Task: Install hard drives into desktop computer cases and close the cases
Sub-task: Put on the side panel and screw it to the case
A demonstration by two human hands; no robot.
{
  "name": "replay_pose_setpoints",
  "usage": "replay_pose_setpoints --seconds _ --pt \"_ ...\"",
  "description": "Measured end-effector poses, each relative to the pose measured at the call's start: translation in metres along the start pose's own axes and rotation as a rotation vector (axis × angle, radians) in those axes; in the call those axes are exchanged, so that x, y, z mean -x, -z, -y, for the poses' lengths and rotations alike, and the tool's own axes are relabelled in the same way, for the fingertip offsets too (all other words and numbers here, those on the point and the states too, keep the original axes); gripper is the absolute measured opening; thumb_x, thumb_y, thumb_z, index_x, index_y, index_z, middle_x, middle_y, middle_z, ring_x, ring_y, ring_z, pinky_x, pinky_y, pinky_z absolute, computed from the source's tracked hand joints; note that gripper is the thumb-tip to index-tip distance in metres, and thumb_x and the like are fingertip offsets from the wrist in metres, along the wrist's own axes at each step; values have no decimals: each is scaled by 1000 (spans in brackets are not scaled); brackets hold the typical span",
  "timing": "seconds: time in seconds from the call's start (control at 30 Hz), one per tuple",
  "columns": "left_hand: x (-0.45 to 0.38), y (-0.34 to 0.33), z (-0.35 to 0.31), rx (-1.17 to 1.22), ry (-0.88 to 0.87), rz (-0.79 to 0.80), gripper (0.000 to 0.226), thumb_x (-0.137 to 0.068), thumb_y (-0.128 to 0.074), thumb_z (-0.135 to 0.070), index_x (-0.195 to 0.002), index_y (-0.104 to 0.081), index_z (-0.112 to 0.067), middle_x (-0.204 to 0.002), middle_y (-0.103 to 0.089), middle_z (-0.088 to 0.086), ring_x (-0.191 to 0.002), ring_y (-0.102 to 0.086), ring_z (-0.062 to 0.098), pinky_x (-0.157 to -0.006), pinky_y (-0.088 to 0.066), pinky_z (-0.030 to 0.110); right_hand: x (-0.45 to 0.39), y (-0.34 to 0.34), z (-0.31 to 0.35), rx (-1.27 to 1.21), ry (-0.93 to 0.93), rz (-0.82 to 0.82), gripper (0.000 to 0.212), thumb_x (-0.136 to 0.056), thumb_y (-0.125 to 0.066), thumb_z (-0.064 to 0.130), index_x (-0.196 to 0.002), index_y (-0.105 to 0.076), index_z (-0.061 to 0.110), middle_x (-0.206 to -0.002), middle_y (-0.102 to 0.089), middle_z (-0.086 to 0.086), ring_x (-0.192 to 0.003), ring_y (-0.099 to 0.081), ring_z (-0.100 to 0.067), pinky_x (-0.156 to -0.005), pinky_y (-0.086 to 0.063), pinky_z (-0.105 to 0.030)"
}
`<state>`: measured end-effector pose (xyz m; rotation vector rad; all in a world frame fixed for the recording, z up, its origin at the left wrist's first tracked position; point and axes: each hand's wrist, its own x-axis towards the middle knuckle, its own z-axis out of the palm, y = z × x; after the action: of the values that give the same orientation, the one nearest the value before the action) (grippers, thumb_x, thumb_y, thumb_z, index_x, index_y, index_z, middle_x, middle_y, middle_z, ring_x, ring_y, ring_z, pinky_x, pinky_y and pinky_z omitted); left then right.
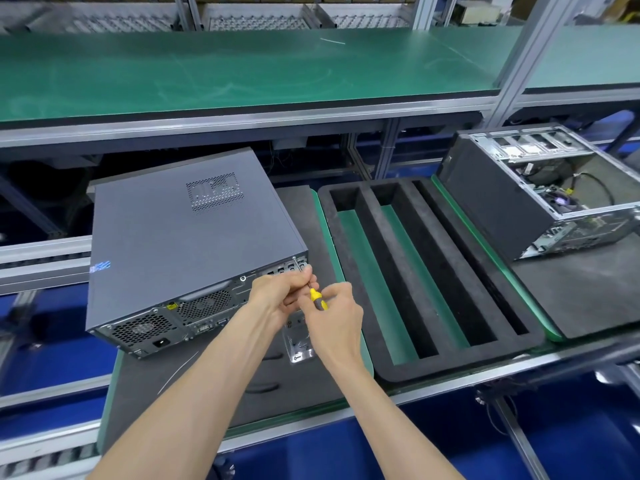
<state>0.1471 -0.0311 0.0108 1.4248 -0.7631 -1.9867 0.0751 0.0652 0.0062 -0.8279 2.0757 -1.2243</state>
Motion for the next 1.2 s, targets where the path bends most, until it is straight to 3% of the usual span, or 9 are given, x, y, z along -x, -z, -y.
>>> replay_pose_setpoints --seconds 0.13,0.27,0.4,0.5,0.63,0.77,0.9,1.07,1.2 --pt "-2 -2 0 -19 -23 -48 19 -71 -90 -16 -66 -76 -3 -81 -76 15 -59 -66 18 -54 -57 25 -2 1 -1 179 142 -103 23 -91 -69 32 -84 -49 21 -71 -58 7 -67 -53 -6 -54 -35 -24" --pt "-3 -4 1 -69 -68 -59 27 -72 -91 -24 -66 -73 -4 -65 -68 12 -49 -56 17 -52 -51 22 -4 2 -2 317 170 -68 45 -102 -49 40 -65 -47 16 -59 -49 4 -57 -46 -17 -60 -31 -35" --pt "-2 1 6 -49 -82 -2 22 -85 -81 -23 -87 -75 -2 -76 -72 8 -57 -60 15 -57 -53 25 -9 -1 2 89 -53 35 55 -107 -35 36 -68 -63 8 -64 -66 -7 -64 -63 -21 -69 -51 -40" --pt "-1 7 7 6 -50 74 14 -94 -65 -6 -103 -73 0 -95 -77 10 -73 -73 18 -62 -58 26 -11 3 3 -69 -155 56 51 -102 -42 39 -73 -65 4 -55 -66 -7 -55 -61 -14 -70 -55 -41" --pt "-2 1 4 58 -55 -4 12 -92 -61 7 -90 -72 5 -81 -76 14 -65 -71 22 -56 -57 24 -7 6 1 133 84 2 28 -88 -70 38 -86 -49 21 -73 -62 6 -68 -55 -7 -55 -37 -19" --pt "-2 -3 4 81 -55 -51 9 -88 -67 7 -82 -73 5 -77 -74 15 -61 -66 21 -58 -58 23 -3 5 -4 349 328 -90 24 -92 -69 23 -91 -47 16 -82 -63 -2 -71 -55 -22 -60 -28 -30" --pt "-2 -2 5 50 -100 -54 7 -86 -75 0 -86 -74 7 -82 -76 17 -56 -66 16 -56 -55 20 -6 6 -4 359 335 -75 24 -98 -62 31 -87 -53 11 -74 -64 -5 -70 -56 -27 -61 -34 -40" --pt "-1 12 16 -271 -306 -3 18 -89 -77 -23 -76 -81 -12 -81 -77 10 -67 -70 15 -63 -59 27 -19 12 -6 225 254 2 29 -95 -64 39 -81 -62 14 -66 -60 4 -71 -55 -21 -64 -39 -38" --pt "-6 40 41 -886 -564 -35 15 -81 -77 -15 -67 -76 -21 -62 -71 -9 -57 -63 0 -60 -47 12 -25 25 -18 217 258 21 18 -93 -65 34 -85 -62 18 -63 -59 6 -72 -54 -17 -67 -42 -38"
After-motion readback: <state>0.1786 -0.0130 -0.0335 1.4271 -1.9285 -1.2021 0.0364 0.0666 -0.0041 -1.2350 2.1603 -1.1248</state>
